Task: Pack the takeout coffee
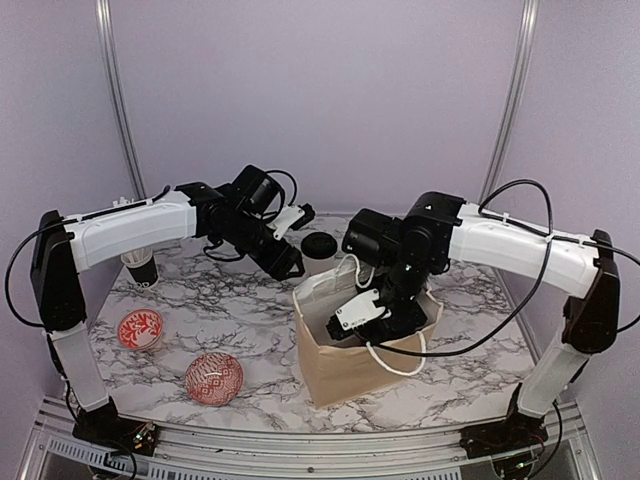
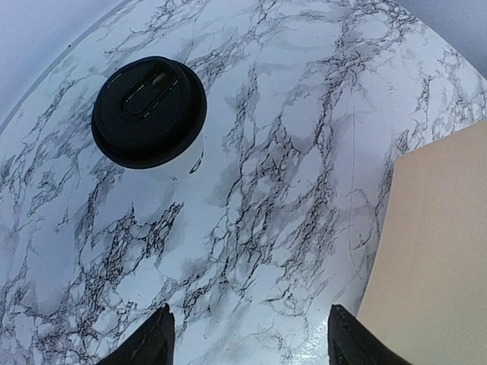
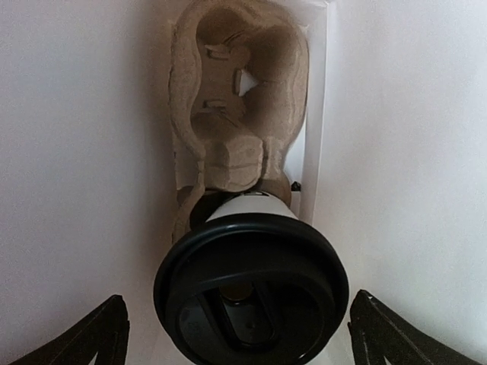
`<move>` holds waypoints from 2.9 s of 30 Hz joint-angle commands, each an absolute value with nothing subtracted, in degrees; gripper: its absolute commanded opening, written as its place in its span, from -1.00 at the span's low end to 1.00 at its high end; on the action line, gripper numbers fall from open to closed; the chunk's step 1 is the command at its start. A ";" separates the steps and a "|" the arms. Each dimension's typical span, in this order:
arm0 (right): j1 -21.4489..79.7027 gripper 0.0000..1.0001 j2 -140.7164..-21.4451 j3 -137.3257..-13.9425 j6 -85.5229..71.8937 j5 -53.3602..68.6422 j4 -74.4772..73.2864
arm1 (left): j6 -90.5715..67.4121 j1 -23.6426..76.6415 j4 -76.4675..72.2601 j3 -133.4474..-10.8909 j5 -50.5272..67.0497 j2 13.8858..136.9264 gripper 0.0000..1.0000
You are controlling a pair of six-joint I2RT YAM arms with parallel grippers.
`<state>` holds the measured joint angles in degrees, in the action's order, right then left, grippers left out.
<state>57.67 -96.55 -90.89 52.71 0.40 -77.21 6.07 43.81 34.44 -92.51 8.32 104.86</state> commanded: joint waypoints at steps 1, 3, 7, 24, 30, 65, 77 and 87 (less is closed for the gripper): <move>56.44 0.97 -93.36 -91.69 53.66 3.04 -78.65 | 7.50 43.51 37.35 -95.09 9.35 102.10 0.40; 55.48 0.98 -92.35 -90.77 53.85 2.97 -78.67 | 7.79 43.51 37.69 -95.67 8.92 101.56 0.41; 50.75 0.97 -91.21 -89.65 53.96 2.22 -78.65 | 7.55 43.42 38.14 -96.29 5.61 101.39 0.42; 35.44 0.95 -87.06 -90.30 59.61 14.66 -78.61 | 5.00 41.81 41.97 -122.84 -1.12 123.89 0.62; 34.11 0.93 -86.57 -90.58 60.10 15.68 -78.66 | 4.21 41.13 41.86 -131.32 1.13 131.53 0.68; 34.05 0.92 -81.82 -98.37 60.45 11.75 -78.62 | 4.22 40.95 38.30 -132.47 2.83 136.74 0.40; 34.09 0.92 -80.08 -105.04 60.81 12.17 -78.57 | 4.32 42.15 38.24 -118.45 3.69 117.29 0.27; 28.07 0.92 -79.80 -110.95 60.31 17.54 -77.35 | 4.66 53.40 38.59 -94.19 2.98 97.69 0.31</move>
<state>32.03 -81.25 -108.27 60.14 13.15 -78.32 3.95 48.38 38.02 -100.55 2.44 100.84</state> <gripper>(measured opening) 0.961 0.724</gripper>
